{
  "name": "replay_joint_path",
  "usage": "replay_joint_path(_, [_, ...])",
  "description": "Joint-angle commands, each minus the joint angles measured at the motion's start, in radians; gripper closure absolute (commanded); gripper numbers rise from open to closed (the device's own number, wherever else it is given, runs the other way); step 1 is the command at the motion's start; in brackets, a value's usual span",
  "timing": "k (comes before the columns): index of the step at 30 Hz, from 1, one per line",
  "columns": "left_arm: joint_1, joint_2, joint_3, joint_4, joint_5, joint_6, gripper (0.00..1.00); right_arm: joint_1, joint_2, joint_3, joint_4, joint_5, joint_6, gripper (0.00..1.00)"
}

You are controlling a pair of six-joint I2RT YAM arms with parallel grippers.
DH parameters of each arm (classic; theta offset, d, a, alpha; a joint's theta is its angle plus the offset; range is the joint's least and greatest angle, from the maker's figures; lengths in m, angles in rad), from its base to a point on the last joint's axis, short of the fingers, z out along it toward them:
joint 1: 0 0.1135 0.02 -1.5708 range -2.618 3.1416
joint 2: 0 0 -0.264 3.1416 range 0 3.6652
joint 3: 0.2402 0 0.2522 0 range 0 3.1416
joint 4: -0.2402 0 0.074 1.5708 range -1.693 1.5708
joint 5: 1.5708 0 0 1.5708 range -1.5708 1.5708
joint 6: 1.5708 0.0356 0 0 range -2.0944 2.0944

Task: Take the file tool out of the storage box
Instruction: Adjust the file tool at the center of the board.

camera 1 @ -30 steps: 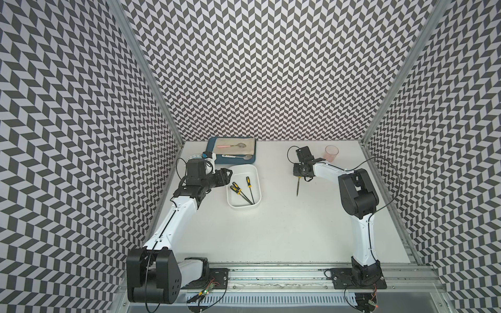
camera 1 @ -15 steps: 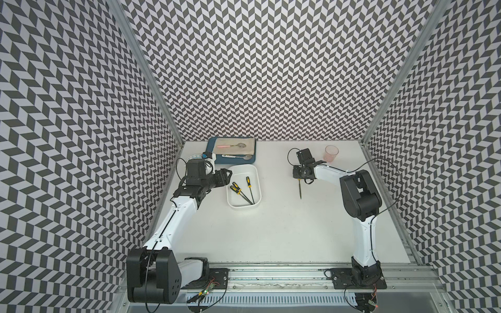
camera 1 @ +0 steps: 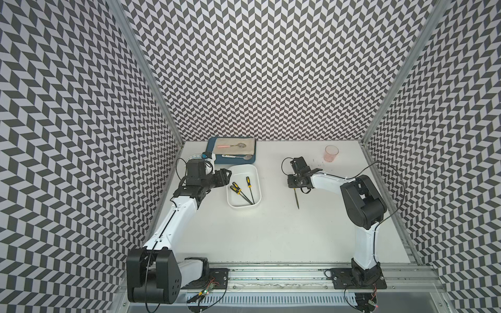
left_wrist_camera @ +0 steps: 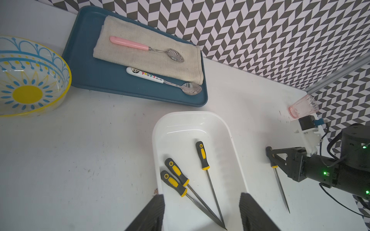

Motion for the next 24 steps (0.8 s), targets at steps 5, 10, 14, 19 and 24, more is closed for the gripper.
replay_joint_path(5, [0.005,0.007,0.03,-0.007,0.016,-0.001,0.36,0.009,-0.037,-0.024,0.048,0.028,0.036,0.99])
replay_joint_path(10, [0.003,-0.009,0.019,-0.007,-0.003,0.002,0.35,0.009,-0.006,0.01,0.023,0.027,0.036,0.83])
replay_joint_path(14, [0.003,-0.005,0.022,-0.009,-0.004,0.004,0.35,0.009,-0.031,0.0,0.035,0.033,0.039,0.64])
replay_joint_path(19, [0.002,-0.002,0.022,-0.009,-0.008,-0.002,0.35,0.009,-0.052,0.011,0.025,0.036,0.035,0.51])
replay_joint_path(24, [0.003,-0.011,0.022,-0.01,-0.036,-0.002,0.33,0.029,-0.105,0.043,0.01,0.063,-0.001,0.47])
